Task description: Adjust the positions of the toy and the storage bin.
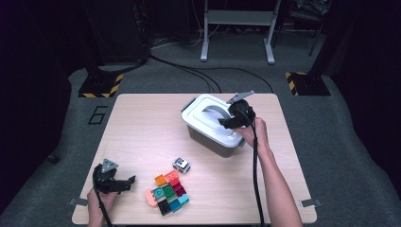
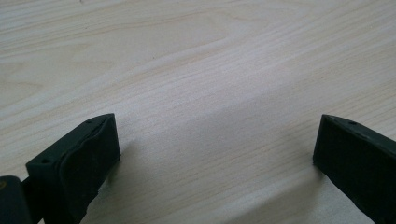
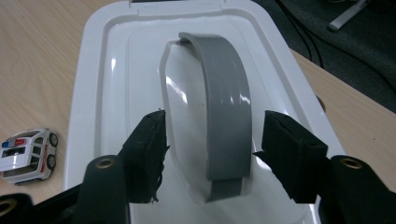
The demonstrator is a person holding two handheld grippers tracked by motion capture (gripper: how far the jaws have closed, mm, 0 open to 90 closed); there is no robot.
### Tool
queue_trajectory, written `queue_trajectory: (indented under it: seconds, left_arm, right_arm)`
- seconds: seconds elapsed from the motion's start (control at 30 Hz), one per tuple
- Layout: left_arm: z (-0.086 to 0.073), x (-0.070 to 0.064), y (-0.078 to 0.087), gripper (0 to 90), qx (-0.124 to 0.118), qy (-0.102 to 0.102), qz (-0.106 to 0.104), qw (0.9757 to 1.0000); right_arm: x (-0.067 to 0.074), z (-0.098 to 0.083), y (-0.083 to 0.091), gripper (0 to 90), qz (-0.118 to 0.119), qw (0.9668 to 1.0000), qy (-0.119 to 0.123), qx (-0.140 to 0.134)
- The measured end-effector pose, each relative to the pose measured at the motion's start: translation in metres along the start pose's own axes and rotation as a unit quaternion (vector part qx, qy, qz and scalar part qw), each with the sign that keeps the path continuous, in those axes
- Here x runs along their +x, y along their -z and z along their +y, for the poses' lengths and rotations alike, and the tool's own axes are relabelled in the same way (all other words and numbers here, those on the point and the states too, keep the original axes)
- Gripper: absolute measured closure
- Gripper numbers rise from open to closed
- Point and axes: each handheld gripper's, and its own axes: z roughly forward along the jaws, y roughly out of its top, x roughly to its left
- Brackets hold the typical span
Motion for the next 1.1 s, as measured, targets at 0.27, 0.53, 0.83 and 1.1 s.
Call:
queue_trajectory:
  seconds: [0.27,0.53,0.83,1.1]
  left_arm:
    - [0.000,0.000,0.000,0.6,0.000,-0.001,0.000,1.0000]
    - [0.000,0.000,0.000,0.7,-0.001,-0.001,0.000,1.0000]
    - [0.000,0.000,0.000,0.7,0.000,0.000,-0.001,1.0000]
    - [0.000,0.000,-0.001,0.8,-0.005,-0.001,0.002,1.0000]
  right_arm:
    - [-0.001,0.012,-0.012,64.9,-0.010,0.9999,0.012,0.004]
    - [-0.001,0.011,-0.008,67.6,-0.008,0.9998,-0.004,0.015]
    - [0.007,0.010,-0.002,67.8,-0.005,0.9987,-0.038,0.032]
    - [0.019,0.005,0.004,67.8,-0.005,0.9975,-0.064,0.030]
